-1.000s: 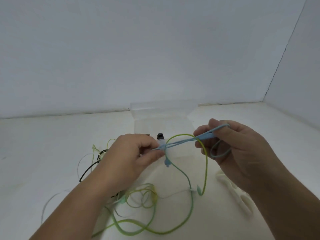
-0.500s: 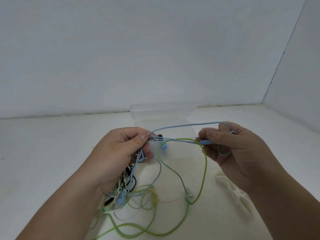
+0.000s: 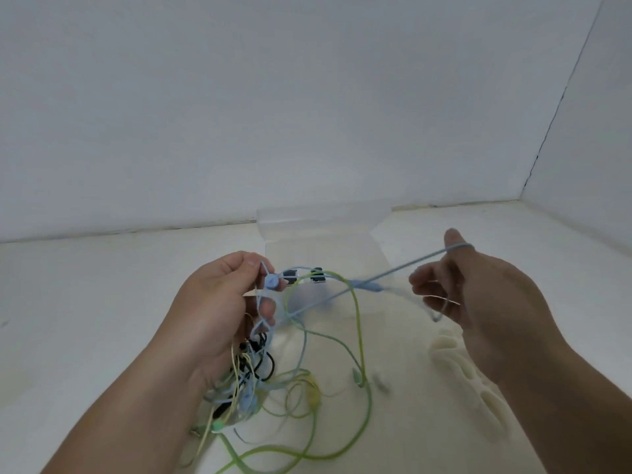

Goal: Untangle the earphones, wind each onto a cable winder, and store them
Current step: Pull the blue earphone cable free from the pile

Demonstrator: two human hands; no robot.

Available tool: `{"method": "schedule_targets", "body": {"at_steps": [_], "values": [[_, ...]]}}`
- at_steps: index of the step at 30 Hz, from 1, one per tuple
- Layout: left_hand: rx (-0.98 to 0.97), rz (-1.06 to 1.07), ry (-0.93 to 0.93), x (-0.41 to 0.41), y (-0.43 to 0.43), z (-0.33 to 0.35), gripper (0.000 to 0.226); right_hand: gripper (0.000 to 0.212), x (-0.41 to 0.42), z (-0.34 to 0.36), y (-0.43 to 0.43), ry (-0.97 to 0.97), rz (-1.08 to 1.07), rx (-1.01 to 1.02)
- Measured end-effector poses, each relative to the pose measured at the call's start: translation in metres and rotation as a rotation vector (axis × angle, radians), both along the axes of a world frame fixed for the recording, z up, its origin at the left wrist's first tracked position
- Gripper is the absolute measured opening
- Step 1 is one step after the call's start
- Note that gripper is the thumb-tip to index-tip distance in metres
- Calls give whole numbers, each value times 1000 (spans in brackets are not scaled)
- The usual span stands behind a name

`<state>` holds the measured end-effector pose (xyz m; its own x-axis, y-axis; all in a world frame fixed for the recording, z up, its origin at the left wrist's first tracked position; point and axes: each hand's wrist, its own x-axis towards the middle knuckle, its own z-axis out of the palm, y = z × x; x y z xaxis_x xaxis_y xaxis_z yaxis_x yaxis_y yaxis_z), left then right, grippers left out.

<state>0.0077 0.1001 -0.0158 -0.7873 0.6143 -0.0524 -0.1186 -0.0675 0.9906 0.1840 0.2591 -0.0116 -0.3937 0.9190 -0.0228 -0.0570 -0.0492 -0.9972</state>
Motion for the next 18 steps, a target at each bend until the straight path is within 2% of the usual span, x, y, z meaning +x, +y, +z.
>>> {"method": "schedule_targets", "body": {"at_steps": [3,6,9,11,13,15,18], "values": [[-34,35,38,-2,3,-6,34,54,-2,2,-2,84,61,-142],[18,109,-1,-9,5,-8,38,50,4,10,5,297,112,-343],[76,205,-42,-15,7,-5,34,48,12,16,17,530,59,-514],[61,198,-28,-14,9,-3,31,48,14,15,20,596,57,-572],[-2,162,95,-13,8,-4,32,49,13,14,19,587,103,-587],[-135,109,370,-11,5,-4,30,48,12,14,16,538,148,-557],[-230,54,652,-11,2,2,24,37,10,9,11,255,159,-332]]}}
